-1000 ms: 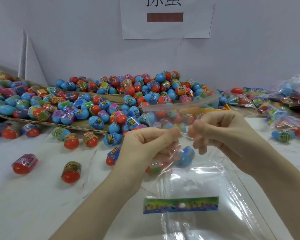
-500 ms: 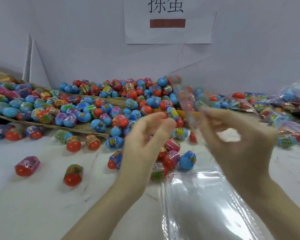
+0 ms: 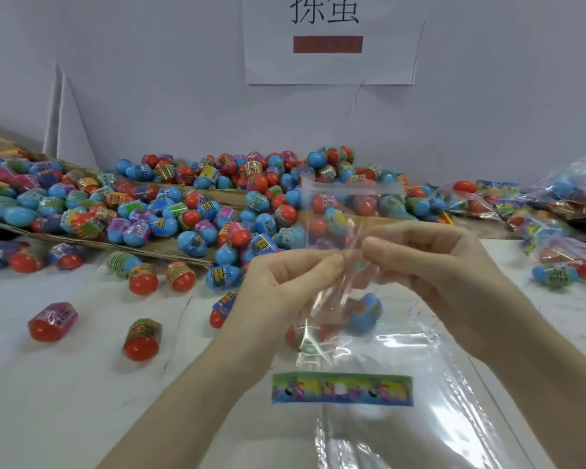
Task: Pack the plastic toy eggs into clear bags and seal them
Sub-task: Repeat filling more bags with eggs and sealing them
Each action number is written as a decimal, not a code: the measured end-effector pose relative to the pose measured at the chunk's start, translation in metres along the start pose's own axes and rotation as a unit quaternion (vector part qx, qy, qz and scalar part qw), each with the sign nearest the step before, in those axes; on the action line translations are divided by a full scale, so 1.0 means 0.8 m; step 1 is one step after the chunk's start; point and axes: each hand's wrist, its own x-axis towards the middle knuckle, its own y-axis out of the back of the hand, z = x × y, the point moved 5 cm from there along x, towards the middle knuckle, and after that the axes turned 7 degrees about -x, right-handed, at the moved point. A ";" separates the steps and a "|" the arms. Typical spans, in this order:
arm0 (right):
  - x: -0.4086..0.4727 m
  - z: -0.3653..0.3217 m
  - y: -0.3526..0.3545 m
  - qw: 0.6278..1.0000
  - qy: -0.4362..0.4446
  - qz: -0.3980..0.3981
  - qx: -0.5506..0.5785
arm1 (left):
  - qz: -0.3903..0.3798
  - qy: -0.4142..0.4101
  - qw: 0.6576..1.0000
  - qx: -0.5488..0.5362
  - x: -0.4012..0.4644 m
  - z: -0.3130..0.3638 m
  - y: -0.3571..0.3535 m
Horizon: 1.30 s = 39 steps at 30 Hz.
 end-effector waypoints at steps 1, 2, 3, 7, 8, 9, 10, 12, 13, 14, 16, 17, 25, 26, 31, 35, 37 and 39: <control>-0.001 -0.002 0.000 1.000 0.002 -0.003 0.006 | -0.003 0.006 1.000 0.000 0.000 0.000 0.000; 0.000 -0.002 0.000 1.000 0.002 -0.001 0.009 | -0.001 0.009 1.000 -0.002 0.001 0.001 0.001; 0.000 -0.001 0.001 1.000 -0.002 0.004 0.008 | 0.006 0.009 1.000 -0.005 0.001 0.002 0.002; 0.002 0.006 -0.001 0.999 -0.033 -0.014 -0.009 | 0.047 -0.007 0.999 -0.004 0.001 0.004 0.008; 0.003 0.007 0.000 0.999 -0.037 -0.015 -0.004 | 0.064 -0.009 0.998 -0.007 0.001 0.004 0.012; 0.005 0.008 0.003 0.999 -0.038 -0.010 -0.007 | 0.083 -0.013 0.996 -0.012 0.002 0.005 0.017; 0.007 0.010 0.009 0.999 -0.031 0.004 -0.040 | 0.106 -0.020 0.994 -0.021 0.003 0.006 0.023; 0.013 0.016 0.024 0.976 0.007 0.032 -0.214 | 0.154 -0.034 0.987 -0.041 0.004 0.009 0.037; 0.014 0.019 0.025 0.950 0.026 0.017 -0.311 | 0.174 -0.039 0.983 -0.046 0.004 0.011 0.043; 0.015 0.027 0.023 0.920 0.035 -0.014 -0.389 | 0.189 -0.043 0.980 -0.051 0.004 0.012 0.047; 0.015 0.043 0.012 0.877 0.040 -0.078 -0.473 | 0.207 -0.045 0.975 -0.065 0.004 0.011 0.051; 0.015 0.047 0.006 0.856 0.047 -0.099 -0.504 | 0.211 -0.045 0.974 -0.071 0.004 0.012 0.052; 0.017 0.027 0.017 0.871 0.126 0.003 -0.474 | 0.187 -0.022 0.981 -0.047 0.003 0.010 0.041; 0.015 0.013 0.028 0.900 0.133 0.062 -0.411 | 0.172 -0.018 0.984 -0.038 0.003 0.009 0.037; -0.004 -0.034 0.046 0.976 0.201 0.079 -0.013 | 0.048 0.035 0.998 -0.007 -0.003 -0.005 -0.001; -0.016 -0.051 0.025 0.937 0.258 0.048 -0.230 | 0.011 0.049 0.998 0.037 -0.008 -0.013 -0.016; -0.014 -0.047 0.021 0.918 0.231 0.062 -0.316 | 0.001 0.052 0.998 0.047 -0.009 -0.014 -0.018; -0.012 -0.044 0.019 0.899 0.215 0.065 -0.376 | -0.014 0.054 0.997 0.050 -0.010 -0.014 -0.020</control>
